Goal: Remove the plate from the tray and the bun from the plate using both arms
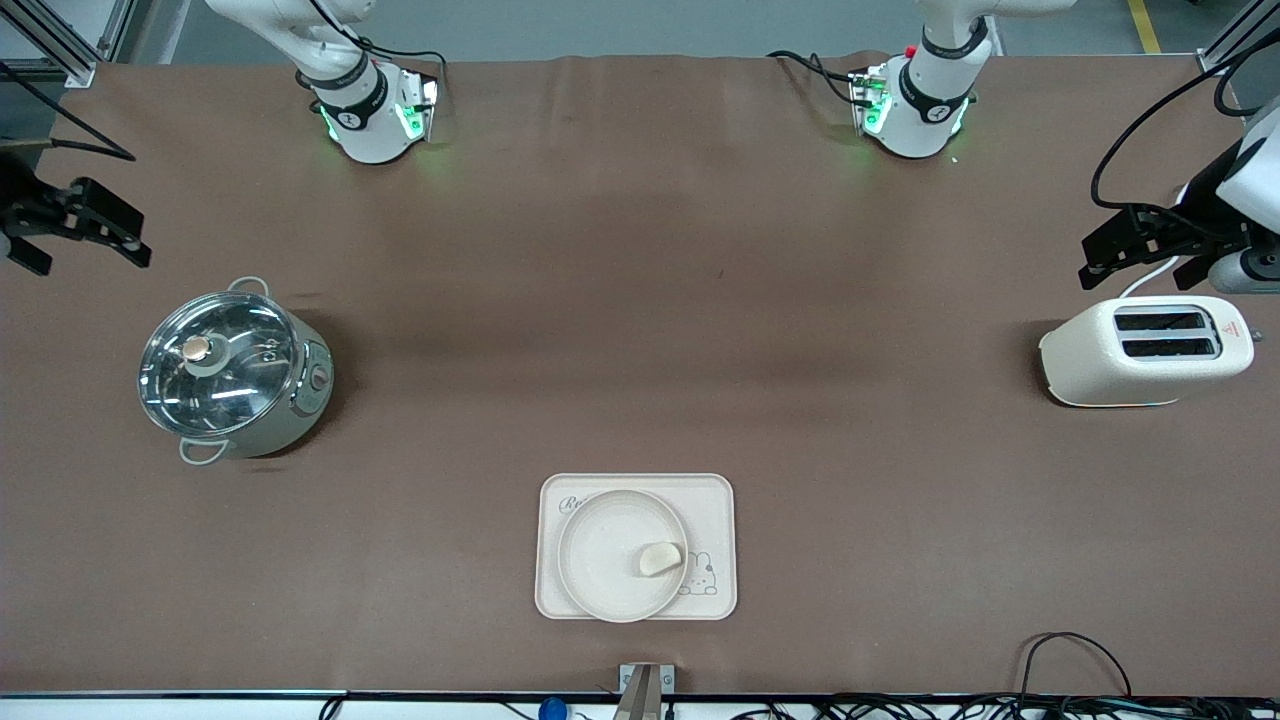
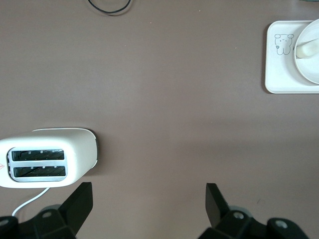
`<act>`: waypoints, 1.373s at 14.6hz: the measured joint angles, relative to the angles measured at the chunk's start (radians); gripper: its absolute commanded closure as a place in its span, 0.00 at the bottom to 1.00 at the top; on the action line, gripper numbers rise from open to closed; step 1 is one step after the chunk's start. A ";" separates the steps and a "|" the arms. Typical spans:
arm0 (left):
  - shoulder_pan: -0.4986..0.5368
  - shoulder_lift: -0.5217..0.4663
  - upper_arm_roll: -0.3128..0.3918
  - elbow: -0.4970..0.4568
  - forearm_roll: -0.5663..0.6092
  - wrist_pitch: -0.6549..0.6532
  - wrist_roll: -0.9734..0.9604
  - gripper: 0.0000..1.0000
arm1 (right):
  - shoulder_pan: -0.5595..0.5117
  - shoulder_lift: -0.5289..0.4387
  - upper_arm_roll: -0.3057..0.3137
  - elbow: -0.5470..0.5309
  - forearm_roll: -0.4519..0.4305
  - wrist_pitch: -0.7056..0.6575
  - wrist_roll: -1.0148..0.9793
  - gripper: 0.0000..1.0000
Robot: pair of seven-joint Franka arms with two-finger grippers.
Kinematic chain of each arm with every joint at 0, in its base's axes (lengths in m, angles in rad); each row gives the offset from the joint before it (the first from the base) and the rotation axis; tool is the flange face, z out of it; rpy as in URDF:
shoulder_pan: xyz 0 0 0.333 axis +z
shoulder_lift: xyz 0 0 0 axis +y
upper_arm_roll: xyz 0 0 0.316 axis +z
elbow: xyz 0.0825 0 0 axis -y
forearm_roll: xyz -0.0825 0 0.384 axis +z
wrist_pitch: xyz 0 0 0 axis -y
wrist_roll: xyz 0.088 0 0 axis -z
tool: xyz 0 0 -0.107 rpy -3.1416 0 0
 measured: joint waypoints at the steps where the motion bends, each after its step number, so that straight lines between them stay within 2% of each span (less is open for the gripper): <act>1: 0.000 0.000 0.000 0.000 0.000 0.000 0.000 0.00 | 0.004 0.022 0.004 -0.004 0.037 0.036 0.000 0.00; 4: 0.000 0.001 0.000 -0.001 0.000 0.000 0.000 0.00 | 0.035 0.112 0.007 -0.008 0.074 0.131 0.043 0.00; 7: 0.000 0.001 0.000 -0.001 0.000 0.000 0.000 0.00 | 0.071 0.197 0.008 -0.008 0.108 0.204 0.195 0.00; 12: 0.000 0.001 0.000 -0.001 0.000 0.000 0.000 0.00 | 0.190 0.308 0.011 -0.008 0.112 0.372 0.495 0.00; 17: 0.000 0.001 0.000 -0.001 0.000 0.000 0.000 0.00 | 0.243 0.480 0.010 -0.006 0.113 0.627 0.648 0.00; 20: 0.000 0.003 0.000 -0.001 0.000 0.000 0.000 0.00 | 0.275 0.623 0.012 -0.002 0.113 0.850 0.685 0.01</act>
